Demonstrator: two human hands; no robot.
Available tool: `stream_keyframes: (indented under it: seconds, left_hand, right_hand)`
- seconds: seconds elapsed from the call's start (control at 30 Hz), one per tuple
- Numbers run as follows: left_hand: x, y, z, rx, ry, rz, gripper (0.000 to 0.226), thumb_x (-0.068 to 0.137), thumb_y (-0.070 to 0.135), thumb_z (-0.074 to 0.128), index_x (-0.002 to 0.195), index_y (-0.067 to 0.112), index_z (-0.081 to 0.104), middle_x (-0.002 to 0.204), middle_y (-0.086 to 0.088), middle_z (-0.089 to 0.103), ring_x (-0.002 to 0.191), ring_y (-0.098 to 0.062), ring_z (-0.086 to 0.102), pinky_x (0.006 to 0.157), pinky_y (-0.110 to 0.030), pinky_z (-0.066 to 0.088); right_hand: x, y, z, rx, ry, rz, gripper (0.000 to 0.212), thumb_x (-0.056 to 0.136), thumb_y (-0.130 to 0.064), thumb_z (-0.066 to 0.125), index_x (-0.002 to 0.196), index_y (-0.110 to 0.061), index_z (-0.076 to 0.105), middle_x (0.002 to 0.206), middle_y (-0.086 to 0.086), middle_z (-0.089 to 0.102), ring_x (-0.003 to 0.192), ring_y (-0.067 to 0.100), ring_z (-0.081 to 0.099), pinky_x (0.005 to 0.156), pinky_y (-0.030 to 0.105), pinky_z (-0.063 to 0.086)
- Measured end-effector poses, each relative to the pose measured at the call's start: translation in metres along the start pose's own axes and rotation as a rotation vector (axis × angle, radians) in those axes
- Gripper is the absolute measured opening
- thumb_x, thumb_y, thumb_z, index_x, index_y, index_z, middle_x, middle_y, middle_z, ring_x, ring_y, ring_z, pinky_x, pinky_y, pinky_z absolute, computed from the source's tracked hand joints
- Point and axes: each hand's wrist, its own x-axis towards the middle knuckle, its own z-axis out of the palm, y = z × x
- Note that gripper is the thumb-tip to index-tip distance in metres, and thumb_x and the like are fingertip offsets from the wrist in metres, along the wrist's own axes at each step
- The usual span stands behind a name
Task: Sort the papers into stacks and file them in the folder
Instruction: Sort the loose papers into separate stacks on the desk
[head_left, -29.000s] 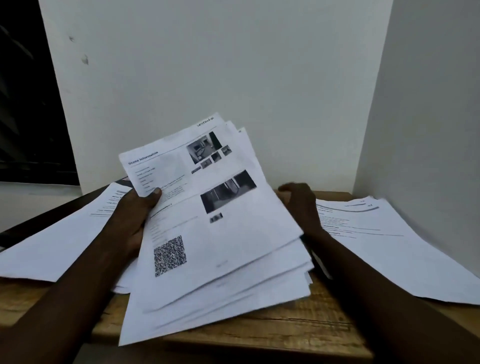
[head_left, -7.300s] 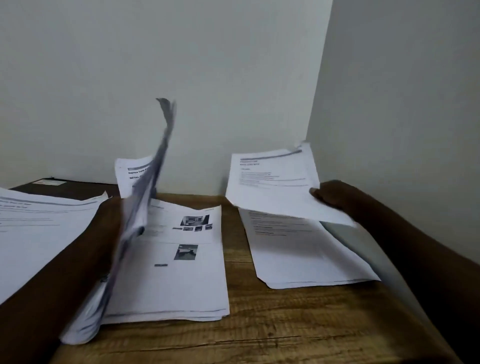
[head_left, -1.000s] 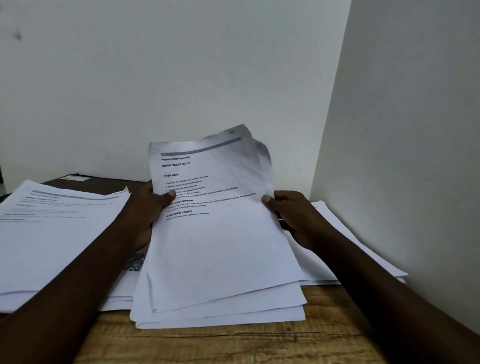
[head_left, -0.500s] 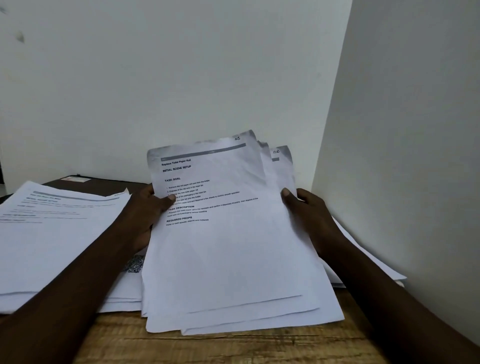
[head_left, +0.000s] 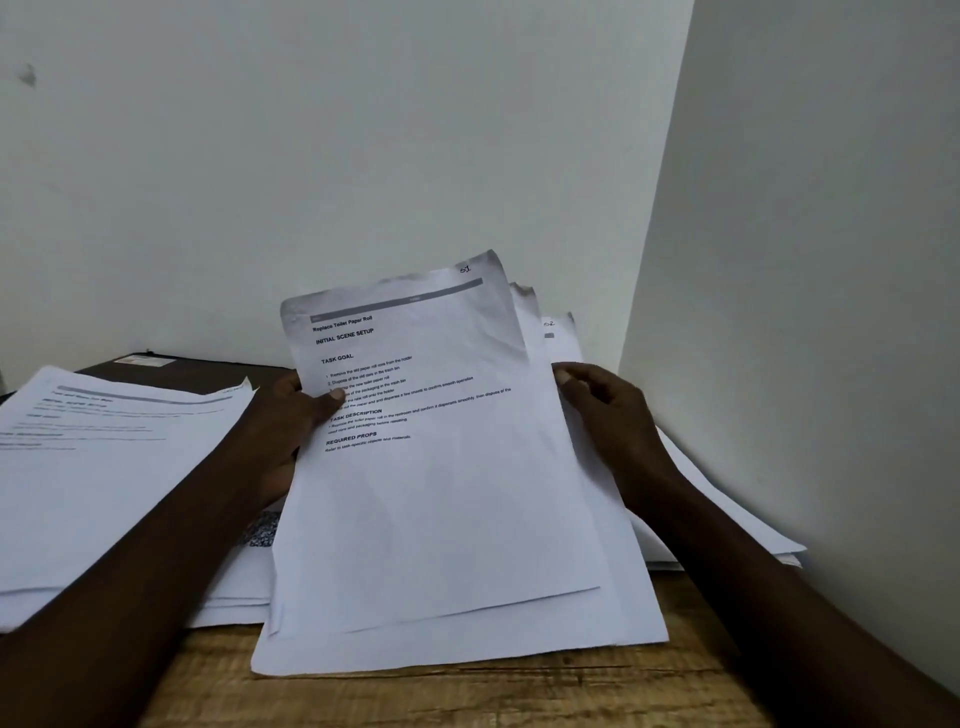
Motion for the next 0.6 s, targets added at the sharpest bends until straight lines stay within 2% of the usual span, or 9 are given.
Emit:
stream_keyframes:
  seconds: [0.07, 0.1, 0.17, 0.23, 0.3, 0.37, 0.47, 0.6]
  left_hand:
    - [-0.0004, 0.0002, 0.0001, -0.004, 0.000, -0.003, 0.036, 0.096, -0.003, 0.050, 0.132, 0.001, 0.056, 0.126, -0.020, 0.065, 0.110, -0.038, 0.064, 0.079, -0.044, 0.059]
    - [-0.0006, 0.0003, -0.0001, -0.003, 0.001, -0.003, 0.036, 0.096, -0.003, 0.051, 0.131, 0.000, 0.056, 0.126, -0.020, 0.064, 0.111, -0.039, 0.063, 0.078, -0.044, 0.059]
    - [-0.0016, 0.0006, 0.0002, -0.011, 0.000, -0.011, 0.036, 0.096, -0.003, 0.051, 0.132, 0.000, 0.055, 0.127, -0.021, 0.064, 0.113, -0.040, 0.062, 0.078, -0.045, 0.059]
    - [-0.0030, 0.0015, 0.0007, -0.015, -0.009, -0.022, 0.036, 0.097, -0.002, 0.051, 0.133, -0.001, 0.054, 0.125, -0.021, 0.065, 0.112, -0.040, 0.063, 0.078, -0.045, 0.059]
    - [-0.0037, 0.0020, 0.0007, -0.019, -0.021, -0.026, 0.035, 0.097, -0.001, 0.052, 0.132, -0.001, 0.056, 0.123, -0.020, 0.066, 0.108, -0.037, 0.066, 0.076, -0.044, 0.060]
    - [-0.0049, 0.0023, 0.0006, -0.029, -0.040, -0.026, 0.034, 0.096, 0.000, 0.053, 0.129, 0.000, 0.058, 0.121, -0.018, 0.068, 0.102, -0.034, 0.069, 0.073, -0.042, 0.062]
    - [-0.0054, 0.0025, 0.0017, -0.047, -0.062, -0.025, 0.034, 0.095, 0.000, 0.054, 0.129, 0.001, 0.059, 0.121, -0.017, 0.069, 0.104, -0.033, 0.069, 0.075, -0.043, 0.062]
    - [-0.0065, 0.0037, 0.0038, -0.066, -0.096, -0.046, 0.035, 0.095, -0.001, 0.053, 0.130, 0.002, 0.059, 0.122, -0.016, 0.069, 0.107, -0.033, 0.068, 0.077, -0.045, 0.061]
  right_hand:
    - [-0.0034, -0.0074, 0.0013, 0.057, -0.096, 0.117, 0.032, 0.093, -0.044, 0.058, 0.100, -0.017, 0.074, 0.099, 0.000, 0.074, 0.098, 0.009, 0.067, 0.091, 0.023, 0.047]
    - [-0.0045, -0.0088, 0.0007, 0.073, -0.136, 0.156, 0.042, 0.092, -0.048, 0.059, 0.101, -0.009, 0.073, 0.098, 0.006, 0.074, 0.094, 0.012, 0.069, 0.090, 0.025, 0.049]
    - [-0.0075, -0.0092, 0.0021, 0.094, -0.204, 0.135, 0.035, 0.091, -0.038, 0.064, 0.087, -0.004, 0.072, 0.082, 0.006, 0.073, 0.074, 0.018, 0.069, 0.074, 0.027, 0.052]
    - [-0.0088, -0.0076, 0.0031, 0.056, -0.189, 0.108, 0.027, 0.090, -0.026, 0.068, 0.074, -0.004, 0.063, 0.069, 0.008, 0.060, 0.061, 0.018, 0.054, 0.060, 0.026, 0.042]
    - [-0.0088, -0.0062, 0.0032, 0.012, -0.164, 0.106, 0.030, 0.089, -0.025, 0.070, 0.072, -0.003, 0.057, 0.069, 0.011, 0.049, 0.062, 0.018, 0.044, 0.056, 0.027, 0.032]
    - [-0.0087, -0.0085, 0.0027, 0.034, -0.148, 0.122, 0.034, 0.086, -0.027, 0.072, 0.070, -0.002, 0.056, 0.068, 0.010, 0.050, 0.061, 0.018, 0.045, 0.057, 0.025, 0.034]
    - [-0.0089, -0.0095, 0.0025, 0.126, -0.135, 0.163, 0.035, 0.088, -0.028, 0.070, 0.062, -0.015, 0.051, 0.063, 0.000, 0.053, 0.053, 0.012, 0.048, 0.051, 0.020, 0.039]
    - [-0.0077, -0.0099, 0.0072, 0.233, -0.129, 0.186, 0.036, 0.093, -0.035, 0.063, 0.065, -0.020, 0.046, 0.072, 0.004, 0.049, 0.064, 0.019, 0.044, 0.062, 0.030, 0.037]
